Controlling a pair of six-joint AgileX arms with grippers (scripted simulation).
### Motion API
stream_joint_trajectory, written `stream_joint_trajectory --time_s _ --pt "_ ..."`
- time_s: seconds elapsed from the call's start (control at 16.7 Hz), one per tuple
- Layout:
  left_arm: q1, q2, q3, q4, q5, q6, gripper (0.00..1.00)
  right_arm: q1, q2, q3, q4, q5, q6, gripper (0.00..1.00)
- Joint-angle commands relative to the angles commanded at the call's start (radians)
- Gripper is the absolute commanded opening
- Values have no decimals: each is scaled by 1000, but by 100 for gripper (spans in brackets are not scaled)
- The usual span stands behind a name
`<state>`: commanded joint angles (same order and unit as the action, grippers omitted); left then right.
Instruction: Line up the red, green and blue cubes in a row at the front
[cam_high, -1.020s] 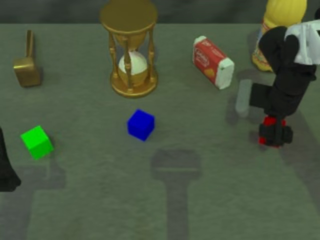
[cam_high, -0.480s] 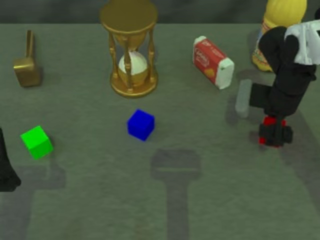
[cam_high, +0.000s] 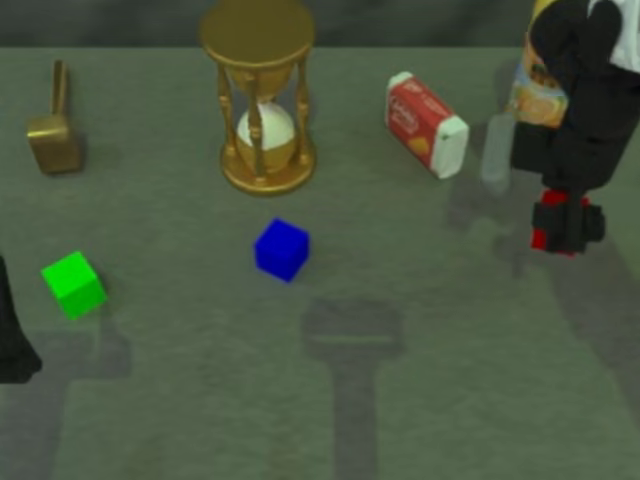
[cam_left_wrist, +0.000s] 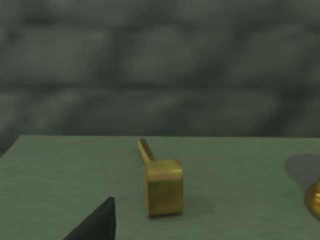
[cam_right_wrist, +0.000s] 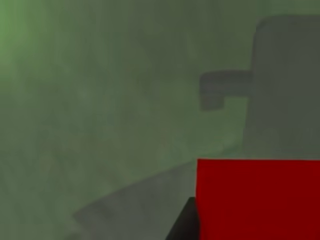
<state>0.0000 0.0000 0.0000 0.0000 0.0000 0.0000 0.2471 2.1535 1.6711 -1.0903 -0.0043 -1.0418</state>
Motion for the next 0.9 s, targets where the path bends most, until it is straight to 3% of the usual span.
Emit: stream_joint_trajectory --time_s 0.48,0.66,0.9 --pt "0 0 0 0 0 0 100 34 3 28 -23 0 22 0" --pt "0 0 0 0 0 0 100 160 34 87 -54 -1 96 0" --pt "0 0 0 0 0 0 100 401 83 187 -112 -3 253 0"
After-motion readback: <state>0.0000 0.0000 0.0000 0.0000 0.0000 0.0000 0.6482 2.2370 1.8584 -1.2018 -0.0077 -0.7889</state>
